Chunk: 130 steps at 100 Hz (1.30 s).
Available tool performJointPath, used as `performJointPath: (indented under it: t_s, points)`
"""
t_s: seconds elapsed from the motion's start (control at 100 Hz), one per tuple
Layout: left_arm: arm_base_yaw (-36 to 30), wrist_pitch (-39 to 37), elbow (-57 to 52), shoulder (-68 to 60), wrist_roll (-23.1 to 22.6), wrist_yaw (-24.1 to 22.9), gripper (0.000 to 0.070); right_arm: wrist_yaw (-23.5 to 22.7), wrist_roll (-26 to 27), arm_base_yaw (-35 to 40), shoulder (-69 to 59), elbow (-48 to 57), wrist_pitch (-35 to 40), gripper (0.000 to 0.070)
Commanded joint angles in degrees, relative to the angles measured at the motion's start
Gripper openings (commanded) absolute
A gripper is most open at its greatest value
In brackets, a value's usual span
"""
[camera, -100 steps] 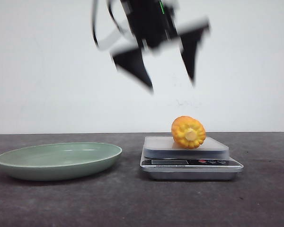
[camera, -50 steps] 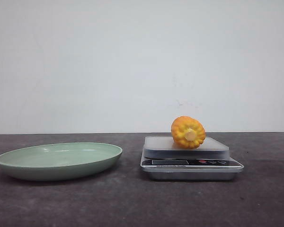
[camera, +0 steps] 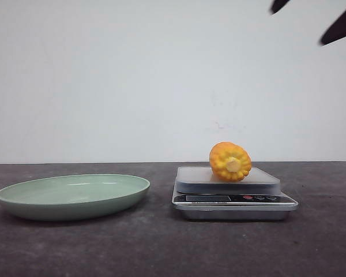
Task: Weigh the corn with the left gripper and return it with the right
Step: 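Open the left gripper and raise it away from the scale, then lower the right gripper onto the corn on the scale and close it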
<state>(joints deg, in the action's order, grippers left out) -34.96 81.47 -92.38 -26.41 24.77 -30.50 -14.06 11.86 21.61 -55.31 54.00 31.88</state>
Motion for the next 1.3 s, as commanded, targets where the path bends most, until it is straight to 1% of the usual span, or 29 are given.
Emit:
performJointPath:
  t_s: [0.0,0.14,0.31,0.38,0.46,0.57,0.67,0.7,0.73,0.78,0.8,0.82,0.93,0.95,0.96,0.97,0.99,1.17,1.29]
  points:
    - [0.22,1.64,0.83,1.97,4.04,1.51,0.0467,1.22,0.94,1.90,-3.83,0.85,-2.19,0.0631]
    - [2.58,1.64,6.86,7.54,6.01,5.20,0.0462,3.87,1.44,4.72,-12.13,0.87,-6.29,0.0631]
    - [7.63,1.16,14.71,12.35,5.92,11.23,0.0463,4.15,2.69,5.97,-22.03,1.25,-9.62,0.0631]
    - [9.77,0.26,17.53,13.77,5.62,13.75,0.0463,5.84,3.26,6.10,-26.27,1.99,-10.21,0.0621]
    - [11.63,-0.44,19.87,14.64,4.74,16.11,0.0463,6.36,3.17,6.10,-29.90,2.95,-10.88,0.0610]
    - [12.63,-0.37,21.59,14.69,3.13,16.66,0.0463,6.38,3.34,6.10,-34.14,4.48,-12.11,0.0602]
    - [12.79,-0.39,22.10,14.67,3.04,16.70,0.0463,6.40,4.37,6.08,-36.37,5.55,-12.63,0.0596]
    - [12.79,-0.37,22.10,14.67,2.86,16.70,0.0463,6.40,4.55,6.10,-36.72,5.64,-12.90,0.0573]
    - [12.79,-0.37,22.10,14.67,2.75,16.68,0.0463,6.40,4.68,6.14,-36.85,5.66,-13.07,0.0535]
    - [12.79,-0.37,22.10,14.67,2.64,16.63,0.0463,6.40,4.70,6.16,-36.85,5.66,-13.14,0.0464]
    - [12.79,-0.37,22.10,14.69,2.58,16.63,0.0463,6.43,4.70,6.29,-36.85,5.66,-13.25,0.0421]
    - [12.79,-0.39,22.10,14.69,2.51,16.63,0.0463,6.43,4.70,6.40,-36.85,5.66,-13.33,0.0393]
    - [12.79,-0.50,22.10,14.69,2.47,16.63,0.0463,6.34,4.79,6.73,-36.83,5.68,-13.44,0.0136]
    - [12.79,-0.48,22.10,14.69,2.47,16.63,0.0463,6.32,4.96,6.73,-36.83,5.68,-13.40,0.0073]
    - [12.79,-0.48,22.10,14.69,2.47,16.63,0.0463,6.32,5.01,6.73,-36.83,5.68,-13.38,0.0061]
    - [12.79,-0.46,22.10,14.69,2.47,16.63,0.0463,6.34,5.16,6.73,-36.83,5.68,-13.38,0.0025]
    - [12.79,-0.46,22.10,14.69,2.45,16.63,0.0463,6.34,5.18,6.73,-36.83,5.68,-13.38,0.0000]
    - [12.79,-0.46,22.10,14.69,2.27,16.63,0.0463,7.32,5.60,7.43,-36.48,5.75,-14.25,0.0000]
    - [12.79,-0.44,22.10,14.67,2.27,16.63,0.0463,8.07,5.44,7.48,-32.98,6.14,-13.57,0.0000]
